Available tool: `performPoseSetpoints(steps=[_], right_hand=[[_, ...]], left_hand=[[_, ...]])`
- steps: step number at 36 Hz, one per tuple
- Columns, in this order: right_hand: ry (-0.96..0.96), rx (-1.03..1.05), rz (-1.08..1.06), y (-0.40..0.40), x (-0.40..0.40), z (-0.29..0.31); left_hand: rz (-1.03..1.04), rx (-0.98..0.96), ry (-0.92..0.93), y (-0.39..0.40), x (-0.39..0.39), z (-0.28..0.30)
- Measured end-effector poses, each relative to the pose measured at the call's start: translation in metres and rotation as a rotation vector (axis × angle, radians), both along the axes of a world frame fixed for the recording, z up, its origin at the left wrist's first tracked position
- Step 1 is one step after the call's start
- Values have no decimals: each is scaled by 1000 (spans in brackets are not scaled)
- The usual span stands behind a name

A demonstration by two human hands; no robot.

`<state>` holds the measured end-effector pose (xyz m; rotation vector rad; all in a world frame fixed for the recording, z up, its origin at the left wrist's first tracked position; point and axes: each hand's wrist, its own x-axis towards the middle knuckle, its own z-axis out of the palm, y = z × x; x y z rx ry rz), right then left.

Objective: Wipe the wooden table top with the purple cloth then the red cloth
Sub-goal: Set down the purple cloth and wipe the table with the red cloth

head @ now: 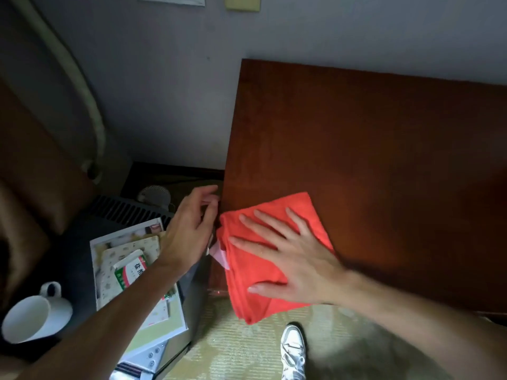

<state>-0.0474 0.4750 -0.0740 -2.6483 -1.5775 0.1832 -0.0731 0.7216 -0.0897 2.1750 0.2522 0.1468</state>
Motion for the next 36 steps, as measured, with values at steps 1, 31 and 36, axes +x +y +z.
performPoseSetpoints(steps=[1,31,36], right_hand=[[-4,-8,74,0,14,2],[3,108,-241,112,425,14],[8,135,-370,116,415,6]], left_hand=[[-6,9,-9,1,0,1],[-38,314,-63,-40,60,-5],[-11,226,-75,-39,59,-3]])
